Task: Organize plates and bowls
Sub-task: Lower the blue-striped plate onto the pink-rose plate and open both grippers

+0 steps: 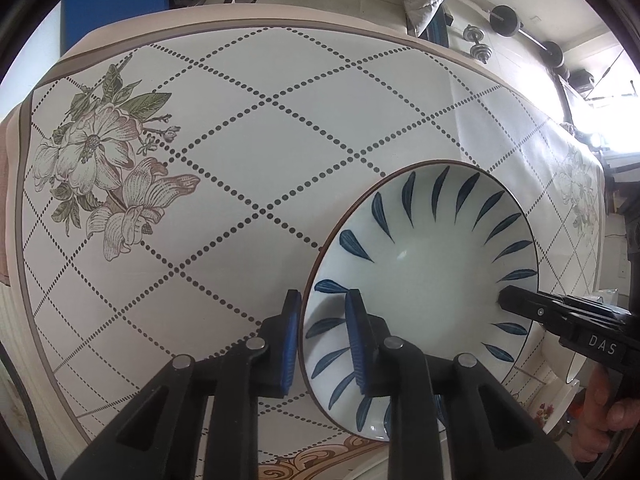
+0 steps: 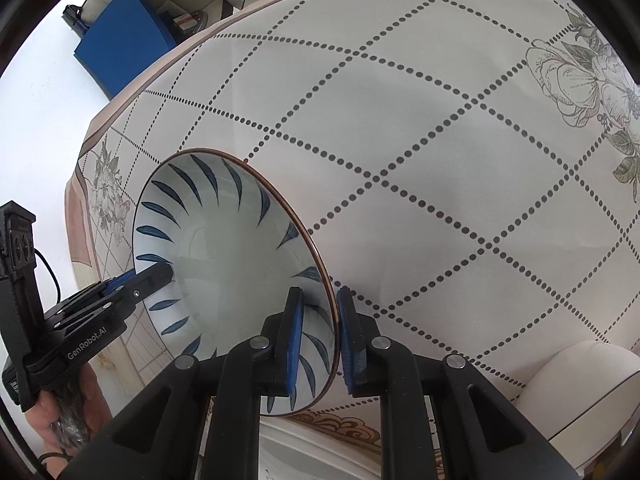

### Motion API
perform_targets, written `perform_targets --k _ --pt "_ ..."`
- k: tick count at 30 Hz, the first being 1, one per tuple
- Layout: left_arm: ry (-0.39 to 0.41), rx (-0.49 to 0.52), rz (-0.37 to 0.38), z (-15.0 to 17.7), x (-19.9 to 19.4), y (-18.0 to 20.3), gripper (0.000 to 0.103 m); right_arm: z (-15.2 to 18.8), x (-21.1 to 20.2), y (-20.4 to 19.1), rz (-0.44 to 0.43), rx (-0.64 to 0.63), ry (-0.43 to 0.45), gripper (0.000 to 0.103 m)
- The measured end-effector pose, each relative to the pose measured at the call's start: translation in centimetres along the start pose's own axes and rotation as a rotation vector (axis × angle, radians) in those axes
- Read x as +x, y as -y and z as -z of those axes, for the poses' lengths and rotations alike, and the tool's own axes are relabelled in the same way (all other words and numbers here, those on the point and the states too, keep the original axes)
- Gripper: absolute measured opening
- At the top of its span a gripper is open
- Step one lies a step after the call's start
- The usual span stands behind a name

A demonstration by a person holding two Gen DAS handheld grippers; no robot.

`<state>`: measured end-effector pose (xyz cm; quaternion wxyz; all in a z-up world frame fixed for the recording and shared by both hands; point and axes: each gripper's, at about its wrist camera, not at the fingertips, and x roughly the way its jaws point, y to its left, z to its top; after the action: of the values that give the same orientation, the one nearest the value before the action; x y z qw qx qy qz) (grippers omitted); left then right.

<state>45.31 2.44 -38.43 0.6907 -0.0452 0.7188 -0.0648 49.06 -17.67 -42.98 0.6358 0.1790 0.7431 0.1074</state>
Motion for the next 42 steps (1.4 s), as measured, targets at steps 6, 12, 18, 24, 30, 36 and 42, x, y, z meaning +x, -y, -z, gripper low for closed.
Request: perform_targets --k 6,12,18,24,30,36,42 --pt "0.026 0.0 -0.004 1.0 -1.3 0.1 0.02 0.7 -1.3 -0.2 -0.016 -0.002 0.03 0.014" --pt "0.074 0.018 0.002 2.5 -4.0 0.6 0.02 1.8 -3.7 0.1 -0.031 -0.008 0.067 0.014" --pt "0.116 0.049 0.009 4.6 -7.0 1.1 0.02 4.6 -7.0 0.0 -0.051 -0.028 0.107 0.014" --pt "0.141 0.084 0.018 8.0 -9.6 2.4 0.02 9.0 -9.8 0.1 -0.067 -0.041 0.14 0.013" --pt "0.147 0.122 0.011 11.2 -10.3 4.3 0.02 14.0 -11.3 1.2 -0.073 -0.037 0.161 0.013" --pt "0.111 0.143 0.011 14.8 -8.9 4.6 0.02 18.8 -10.6 2.3 -0.06 -0.036 0.15 0.013" --pt "0.047 0.148 0.007 17.5 -5.9 4.4 0.02 22.2 -8.0 3.9 -0.053 -0.011 0.118 0.013"
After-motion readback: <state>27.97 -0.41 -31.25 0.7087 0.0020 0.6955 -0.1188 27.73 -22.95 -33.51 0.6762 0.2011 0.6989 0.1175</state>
